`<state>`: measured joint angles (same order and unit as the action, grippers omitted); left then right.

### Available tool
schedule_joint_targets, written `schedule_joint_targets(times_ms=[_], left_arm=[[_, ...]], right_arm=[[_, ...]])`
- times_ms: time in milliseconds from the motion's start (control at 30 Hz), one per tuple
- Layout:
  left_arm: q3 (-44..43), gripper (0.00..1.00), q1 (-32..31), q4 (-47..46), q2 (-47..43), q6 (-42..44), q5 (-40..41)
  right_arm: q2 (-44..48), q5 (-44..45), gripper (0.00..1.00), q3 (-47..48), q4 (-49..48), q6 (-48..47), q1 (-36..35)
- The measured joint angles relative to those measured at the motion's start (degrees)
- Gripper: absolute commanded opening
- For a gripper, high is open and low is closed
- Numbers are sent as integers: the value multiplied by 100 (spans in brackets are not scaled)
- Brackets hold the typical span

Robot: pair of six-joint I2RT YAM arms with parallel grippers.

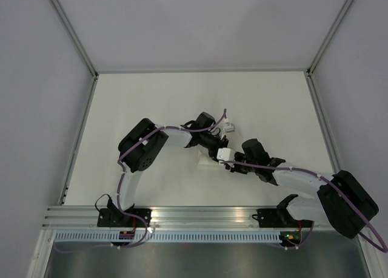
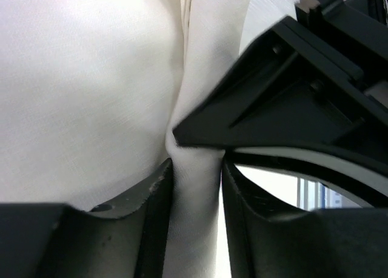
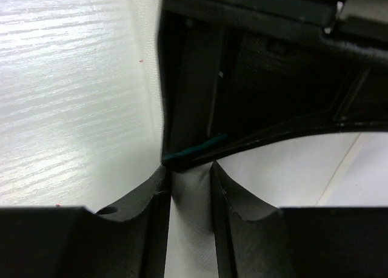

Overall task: Fold the napkin, place the utensils inside, and roll it up
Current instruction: Roll the napkin with the utensil

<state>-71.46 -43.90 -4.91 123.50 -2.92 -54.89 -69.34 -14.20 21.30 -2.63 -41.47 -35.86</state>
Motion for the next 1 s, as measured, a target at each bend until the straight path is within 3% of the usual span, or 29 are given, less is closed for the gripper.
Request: schedule_joint_targets(times_ms=[100,367,600,867,1000], left_arm=[[243,50,90,-63,-210,-175,46],[942,49,470,-546,-772,-732,192],[2144,47,809,-1869,-1779,-1436,577],[3510,46,739,-3265,-2780,-1547,1773],[3748,46,306,-3475,-3088,-1287,2592]], right_arm=[[-160,-85,18,114,17,22,50],[-935,-1016,15,922,748,-42,669],[-1705,-1851,15,1757,1685,-269,1202],[-2806,-2752,15,2933,3021,-787,1641],[-3416,-3200,15,3582,3838,-1102,1856]])
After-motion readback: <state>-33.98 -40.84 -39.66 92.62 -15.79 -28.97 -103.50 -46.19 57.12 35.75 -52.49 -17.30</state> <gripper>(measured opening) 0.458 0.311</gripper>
